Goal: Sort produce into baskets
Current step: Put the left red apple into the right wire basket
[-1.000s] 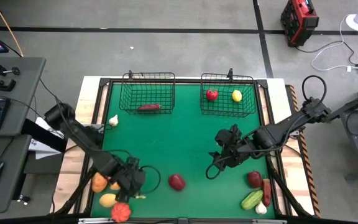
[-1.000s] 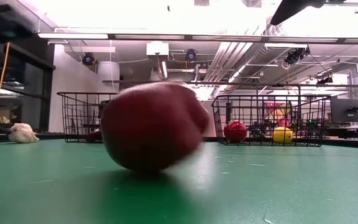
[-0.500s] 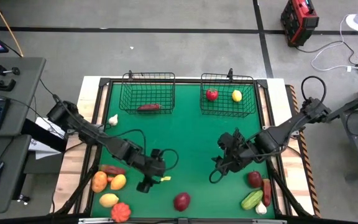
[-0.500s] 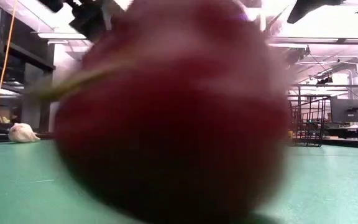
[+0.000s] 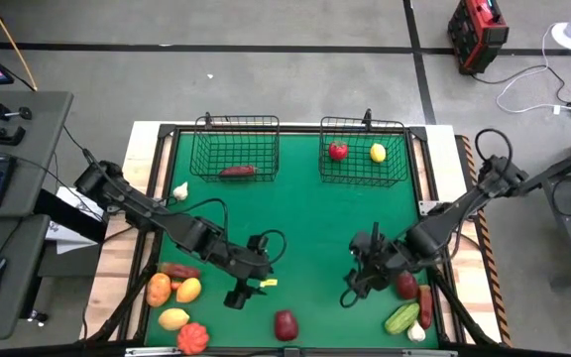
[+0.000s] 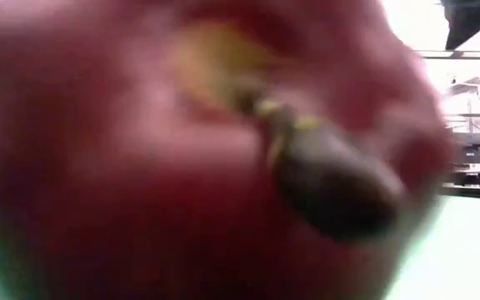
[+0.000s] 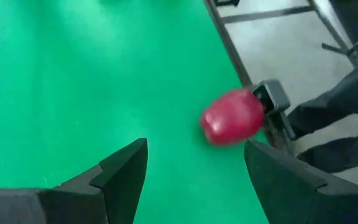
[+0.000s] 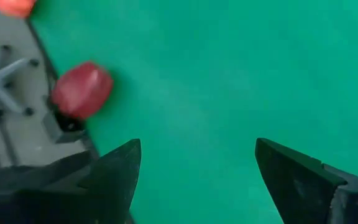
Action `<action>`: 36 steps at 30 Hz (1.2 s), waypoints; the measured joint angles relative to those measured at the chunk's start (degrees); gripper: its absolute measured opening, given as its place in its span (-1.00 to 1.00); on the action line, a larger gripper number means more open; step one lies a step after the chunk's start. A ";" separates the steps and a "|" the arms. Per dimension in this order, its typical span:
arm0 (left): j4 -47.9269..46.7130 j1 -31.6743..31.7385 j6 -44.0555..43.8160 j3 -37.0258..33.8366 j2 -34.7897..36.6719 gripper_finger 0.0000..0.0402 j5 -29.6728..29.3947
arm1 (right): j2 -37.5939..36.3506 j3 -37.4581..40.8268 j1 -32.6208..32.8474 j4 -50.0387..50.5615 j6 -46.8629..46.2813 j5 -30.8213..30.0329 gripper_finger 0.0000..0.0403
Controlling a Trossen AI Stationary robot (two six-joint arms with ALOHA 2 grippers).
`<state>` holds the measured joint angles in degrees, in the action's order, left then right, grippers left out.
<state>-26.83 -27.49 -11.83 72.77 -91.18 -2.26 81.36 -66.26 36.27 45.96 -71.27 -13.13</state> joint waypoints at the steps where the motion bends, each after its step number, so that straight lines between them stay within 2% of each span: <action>1: 0.08 -0.16 0.12 0.03 0.00 0.28 -0.12 | 0.04 1.93 0.59 -3.22 -0.72 0.32 0.54; 4: -0.02 -0.79 2.73 0.03 0.00 0.28 -0.15 | 0.04 7.14 1.89 -13.89 -2.10 1.29 0.54; 8: 0.29 -2.40 11.60 0.03 -0.73 0.28 -0.09 | 0.04 10.97 3.22 -24.71 -2.86 1.47 0.54; 13: 0.99 -4.93 24.76 0.03 -3.10 0.28 0.53 | 0.04 9.32 3.68 -27.32 -0.49 1.50 0.54; 18: 2.94 -7.05 30.58 -0.02 -5.70 0.28 0.55 | 0.02 4.09 3.56 -27.42 3.17 -0.75 0.54; 22: 6.10 -7.92 29.65 -0.02 -7.08 0.28 0.72 | 0.00 0.29 3.50 -27.48 2.50 -7.16 0.54; 28: 11.21 -7.28 21.14 -0.02 -9.39 0.28 0.77 | 0.00 -1.92 3.50 -27.43 -2.15 -18.73 0.54; 32: 17.01 -7.01 17.21 0.02 -13.05 0.28 0.70 | 0.00 -1.95 2.97 -26.79 -2.24 -22.07 0.54; 36: 13.69 -7.03 16.53 4.05 -17.57 0.28 -2.58 | 0.00 -1.95 1.87 -26.49 -3.23 -22.87 0.54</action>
<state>-13.15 -34.52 4.70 76.82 -108.74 -4.84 81.36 -68.20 38.14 19.47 -74.50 -36.00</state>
